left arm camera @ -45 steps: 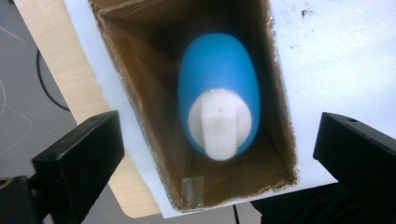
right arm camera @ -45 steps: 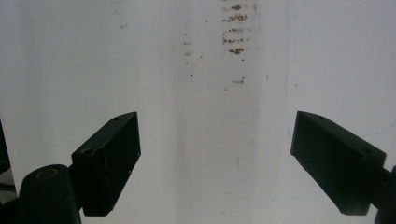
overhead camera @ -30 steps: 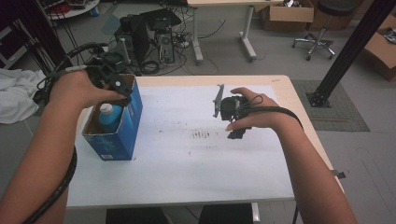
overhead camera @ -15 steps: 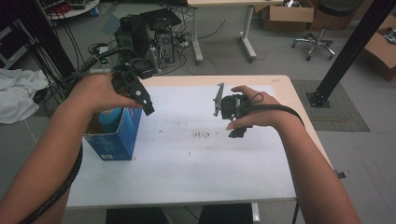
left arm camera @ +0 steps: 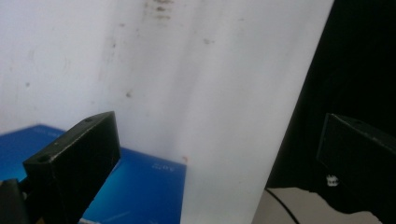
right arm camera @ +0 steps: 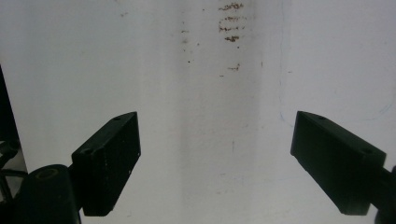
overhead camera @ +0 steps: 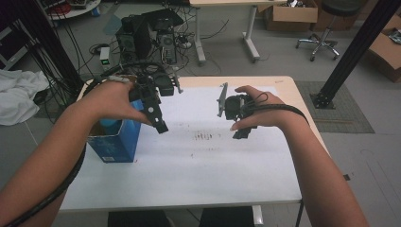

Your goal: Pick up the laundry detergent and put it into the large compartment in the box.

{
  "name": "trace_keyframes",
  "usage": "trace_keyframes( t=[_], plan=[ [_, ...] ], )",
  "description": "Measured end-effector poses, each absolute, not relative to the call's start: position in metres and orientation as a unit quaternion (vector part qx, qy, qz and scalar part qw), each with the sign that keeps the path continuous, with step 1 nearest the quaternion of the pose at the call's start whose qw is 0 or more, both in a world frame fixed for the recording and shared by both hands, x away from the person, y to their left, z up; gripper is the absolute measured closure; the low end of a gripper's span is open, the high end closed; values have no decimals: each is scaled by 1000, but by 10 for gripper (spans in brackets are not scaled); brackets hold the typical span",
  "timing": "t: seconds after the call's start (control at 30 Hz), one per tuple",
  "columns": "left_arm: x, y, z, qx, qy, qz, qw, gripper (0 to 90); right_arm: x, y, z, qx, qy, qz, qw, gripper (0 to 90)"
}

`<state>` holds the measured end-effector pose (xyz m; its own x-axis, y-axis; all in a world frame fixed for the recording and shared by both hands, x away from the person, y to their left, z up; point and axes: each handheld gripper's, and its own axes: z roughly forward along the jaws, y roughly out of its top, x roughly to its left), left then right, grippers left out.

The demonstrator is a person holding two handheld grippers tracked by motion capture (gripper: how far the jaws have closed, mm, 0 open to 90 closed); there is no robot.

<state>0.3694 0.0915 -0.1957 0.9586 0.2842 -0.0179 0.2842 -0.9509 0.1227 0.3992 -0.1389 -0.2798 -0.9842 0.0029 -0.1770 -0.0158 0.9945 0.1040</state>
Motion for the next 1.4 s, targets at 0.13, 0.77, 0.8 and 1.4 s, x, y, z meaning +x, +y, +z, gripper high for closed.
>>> trace_keyframes(
  t=[0.13, 0.77, 0.8, 1.4],
  plan=[
    [360, 78, -198, 994, 91, -8, 51, 1, 400, -140, -280, -2, 995, 51, 86, 161],
    [366, 82, -205, 996, 81, 3, 37, 1, 396, -146, -276, 5, 995, 51, 87, 161],
    [367, 83, -205, 996, 77, 4, 35, 1, 396, -146, -276, 6, 995, 51, 87, 161],
    [372, 77, -210, 997, 73, 2, 38, 1, 400, -144, -280, 6, 995, 50, 85, 161]
  ],
)
